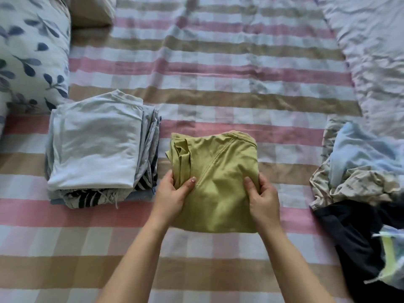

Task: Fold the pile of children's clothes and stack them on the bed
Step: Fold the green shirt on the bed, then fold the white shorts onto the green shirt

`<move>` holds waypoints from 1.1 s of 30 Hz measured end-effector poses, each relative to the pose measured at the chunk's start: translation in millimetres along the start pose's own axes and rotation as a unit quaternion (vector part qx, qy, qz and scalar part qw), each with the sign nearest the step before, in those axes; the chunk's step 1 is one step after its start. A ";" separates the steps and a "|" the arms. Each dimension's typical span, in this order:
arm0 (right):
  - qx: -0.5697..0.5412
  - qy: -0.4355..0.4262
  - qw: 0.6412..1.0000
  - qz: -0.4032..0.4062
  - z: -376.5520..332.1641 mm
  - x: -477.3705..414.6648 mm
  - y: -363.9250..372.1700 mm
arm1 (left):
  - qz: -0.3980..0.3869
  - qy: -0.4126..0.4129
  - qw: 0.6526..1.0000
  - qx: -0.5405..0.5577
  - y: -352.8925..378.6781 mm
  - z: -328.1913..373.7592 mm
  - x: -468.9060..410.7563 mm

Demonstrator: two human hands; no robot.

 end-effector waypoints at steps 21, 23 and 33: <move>0.164 0.141 0.976 -0.019 76.4 -72.6 0.7 | -0.024 -0.153 0.986 -0.061 26.0 -37.1 -88.9; 0.167 0.139 0.976 0.003 77.9 -63.2 -6.0 | -0.026 -0.145 0.987 -0.061 30.4 -41.1 -82.8; 0.172 0.144 0.974 0.012 67.8 -47.8 -27.6 | 0.085 -0.104 0.975 -0.179 23.5 -48.2 -40.1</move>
Point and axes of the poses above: each hand's wrist, its own x-axis away from the middle knuckle, its own y-axis out of the palm, z = x × y, the point moved 1 cm from there along -x, towards the middle knuckle, and after that the axes turned 5 degrees about -y, right-handed, at the moved point
